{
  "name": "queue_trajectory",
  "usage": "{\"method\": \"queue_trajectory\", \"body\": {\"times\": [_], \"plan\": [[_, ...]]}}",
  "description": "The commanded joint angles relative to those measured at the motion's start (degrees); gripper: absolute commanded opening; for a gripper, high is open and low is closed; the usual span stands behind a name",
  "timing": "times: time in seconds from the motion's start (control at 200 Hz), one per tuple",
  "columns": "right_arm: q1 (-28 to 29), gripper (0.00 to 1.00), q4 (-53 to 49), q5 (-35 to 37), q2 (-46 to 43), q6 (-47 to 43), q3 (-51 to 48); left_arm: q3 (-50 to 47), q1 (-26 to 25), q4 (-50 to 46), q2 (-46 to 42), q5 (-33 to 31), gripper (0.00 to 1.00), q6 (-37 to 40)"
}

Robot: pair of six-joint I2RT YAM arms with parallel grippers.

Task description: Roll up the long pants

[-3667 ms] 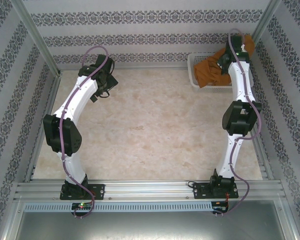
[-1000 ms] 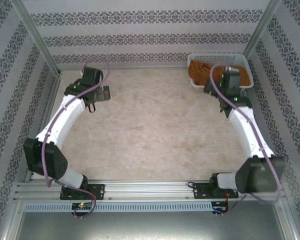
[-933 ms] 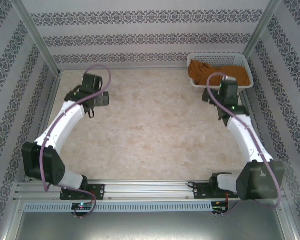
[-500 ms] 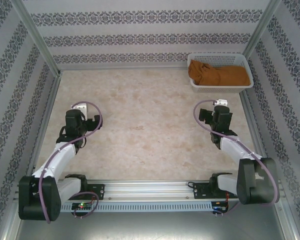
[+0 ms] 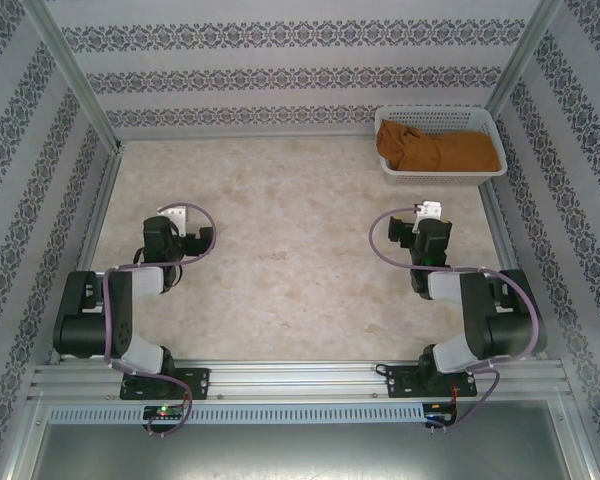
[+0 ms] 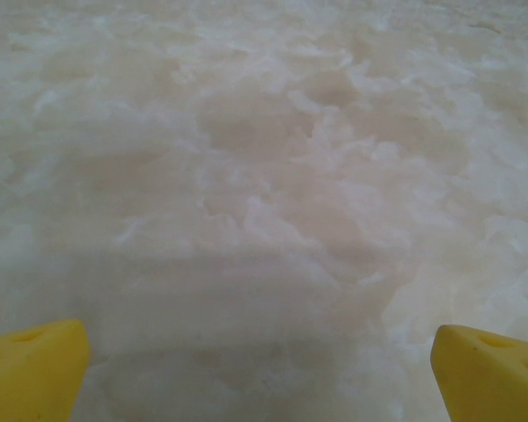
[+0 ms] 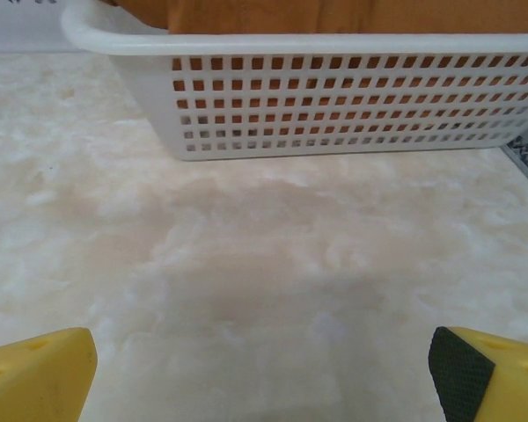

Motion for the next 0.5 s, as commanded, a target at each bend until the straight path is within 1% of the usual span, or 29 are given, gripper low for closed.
{"method": "queue_trajectory", "body": {"times": [0.0,0.02,0.075,0.165,0.23,0.495], "plan": [[0.1,0.98,4.8,-0.5,-0.4,-0.7,-0.6,1.5,0.4,4.7,1.2,4.1,1.00,2.7],[0.0,0.98,4.0,-0.5,-0.7,-0.6,-0.4,1.2,0.4,4.6,0.8,4.7,1.00,3.1],[0.2,0.98,7.7,-0.4,0.6,-0.9,-1.2,-1.4,0.3,9.1,0.2,6.1,1.00,3.8],[0.1,0.98,5.0,-0.3,-0.4,-0.6,-0.6,-0.9,0.2,8.0,0.4,5.6,1.00,3.7],[0.2,0.98,6.6,-0.4,0.2,-0.7,-0.9,-1.0,0.2,8.1,0.4,5.6,1.00,3.7],[0.0,0.98,5.8,-0.6,-0.2,-0.6,-0.8,-0.9,0.2,8.2,0.4,5.6,1.00,3.7]]}}
